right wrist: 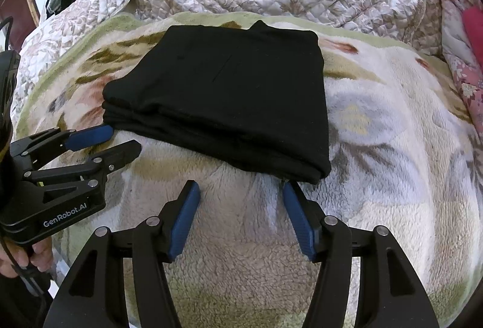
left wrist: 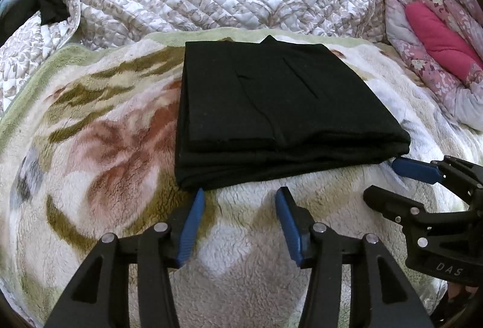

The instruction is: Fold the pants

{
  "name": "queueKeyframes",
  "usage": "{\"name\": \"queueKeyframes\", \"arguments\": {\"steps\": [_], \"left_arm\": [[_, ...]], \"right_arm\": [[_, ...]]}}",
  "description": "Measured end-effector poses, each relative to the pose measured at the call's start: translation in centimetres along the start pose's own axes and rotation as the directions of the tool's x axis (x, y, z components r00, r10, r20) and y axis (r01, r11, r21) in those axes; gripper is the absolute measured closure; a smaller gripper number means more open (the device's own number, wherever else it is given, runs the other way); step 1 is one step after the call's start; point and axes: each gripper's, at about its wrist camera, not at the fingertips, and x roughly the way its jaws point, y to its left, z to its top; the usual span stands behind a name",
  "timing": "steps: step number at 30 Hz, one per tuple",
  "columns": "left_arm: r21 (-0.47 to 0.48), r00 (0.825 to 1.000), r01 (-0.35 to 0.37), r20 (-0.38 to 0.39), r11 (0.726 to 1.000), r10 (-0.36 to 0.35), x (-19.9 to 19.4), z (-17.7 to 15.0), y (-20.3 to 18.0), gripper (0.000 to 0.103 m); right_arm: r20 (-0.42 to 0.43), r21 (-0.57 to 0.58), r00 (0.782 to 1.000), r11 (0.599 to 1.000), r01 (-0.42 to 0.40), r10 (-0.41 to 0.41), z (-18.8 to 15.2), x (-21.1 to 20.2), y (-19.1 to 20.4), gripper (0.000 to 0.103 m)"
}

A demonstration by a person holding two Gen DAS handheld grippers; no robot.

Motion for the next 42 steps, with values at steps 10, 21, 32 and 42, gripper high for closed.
{"name": "queueKeyframes", "arguments": {"steps": [10,21,32,42], "left_arm": [[0.000,1.000,0.007,-0.008,1.000,-0.007,0.03,0.03,0.08,0.048],[0.015,1.000,-0.004,-0.011,1.000,0.004,-0.01,0.00,-0.14,0.046],[0.000,1.000,0.005,-0.015,1.000,-0.005,-0.04,-0.13,-0.02,0.046],[0.001,1.000,0.006,-0.015,1.000,-0.006,0.02,-0.06,0.07,0.046]], "right_arm": [[0.001,-0.002,1.000,1.000,0.001,-0.001,-0.02,0.00,0.02,0.044],[0.003,-0.002,1.000,1.000,0.003,-0.003,-0.01,0.02,0.16,0.043],[0.002,-0.002,1.000,1.000,0.004,-0.004,-0.06,0.03,0.16,0.043],[0.002,-0.003,1.000,1.000,0.003,-0.003,-0.07,0.00,0.17,0.043]]}}
